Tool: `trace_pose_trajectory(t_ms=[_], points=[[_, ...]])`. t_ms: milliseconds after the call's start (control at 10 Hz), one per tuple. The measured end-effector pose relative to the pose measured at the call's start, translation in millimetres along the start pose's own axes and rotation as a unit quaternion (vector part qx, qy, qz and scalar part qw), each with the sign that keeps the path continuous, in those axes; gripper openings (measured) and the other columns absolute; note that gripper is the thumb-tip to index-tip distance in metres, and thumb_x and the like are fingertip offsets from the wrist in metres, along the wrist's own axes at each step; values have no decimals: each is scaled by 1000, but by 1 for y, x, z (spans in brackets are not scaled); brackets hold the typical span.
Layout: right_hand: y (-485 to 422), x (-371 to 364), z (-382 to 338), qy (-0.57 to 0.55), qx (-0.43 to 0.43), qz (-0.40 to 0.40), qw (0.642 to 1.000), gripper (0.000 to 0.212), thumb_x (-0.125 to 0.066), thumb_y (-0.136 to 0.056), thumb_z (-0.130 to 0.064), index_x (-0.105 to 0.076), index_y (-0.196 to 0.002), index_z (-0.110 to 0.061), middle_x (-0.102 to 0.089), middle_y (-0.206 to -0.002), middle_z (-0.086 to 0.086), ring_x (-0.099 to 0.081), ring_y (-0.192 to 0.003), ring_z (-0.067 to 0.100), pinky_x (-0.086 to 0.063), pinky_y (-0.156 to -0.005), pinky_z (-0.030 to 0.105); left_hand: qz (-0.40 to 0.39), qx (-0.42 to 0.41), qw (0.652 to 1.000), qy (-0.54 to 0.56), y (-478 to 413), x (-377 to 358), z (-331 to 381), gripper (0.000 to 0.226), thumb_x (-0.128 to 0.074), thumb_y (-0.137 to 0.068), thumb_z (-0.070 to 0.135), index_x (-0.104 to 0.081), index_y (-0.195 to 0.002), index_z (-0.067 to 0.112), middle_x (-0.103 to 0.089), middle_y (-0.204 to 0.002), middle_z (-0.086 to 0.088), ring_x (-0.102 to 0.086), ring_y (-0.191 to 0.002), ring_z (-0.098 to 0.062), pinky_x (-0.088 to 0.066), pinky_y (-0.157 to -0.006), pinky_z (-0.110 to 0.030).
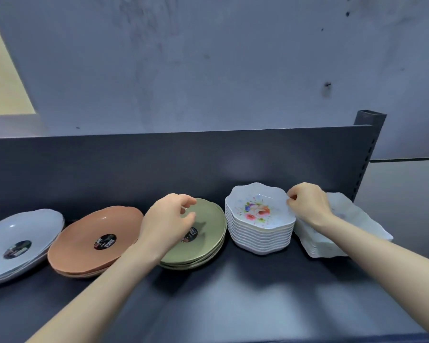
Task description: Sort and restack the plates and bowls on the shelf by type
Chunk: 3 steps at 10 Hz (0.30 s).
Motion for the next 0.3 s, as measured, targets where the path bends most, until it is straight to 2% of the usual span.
trace_pose_trajectory(t_ms=[100,200,300], points=[[-3,1,4,-13,-9,13,1000,10,-47,-66,1,-54,-59,-1,-42,-60,13,-35,-60,24,-26,-53,28,-2,17,1000,-10,10,7,-2,27,-57,-84,27,-64,-110,32,-63,-106,14,-60,-94,-6,-50,-81,-28],[3,1,4,-7,-10,-11,1000,21,-47,-69,1,-67,-68,-6,-64,-69,9,-57,-67,30,-37,-50,26,-6,30,999,-20,24,11,-2,27,-58,-83,26,-65,-108,32,-63,-105,13,-61,-92,-5,-50,-80,-27],[3,7,6,-11,0,1,1000,19,-46,-68,2,-62,-59,-5,-59,-63,12,-52,-62,34,-36,-49,28,3,41,999,-20,30,15,1,28,-58,-82,25,-65,-109,30,-64,-105,11,-62,-91,-7,-50,-81,-28]])
Point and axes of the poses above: each hand's wrist, its own y-axis away from the middle knuckle, its own x-axis out of the back of the hand, z = x × y, the point moved 3 cm from there along -y, towards the middle knuckle
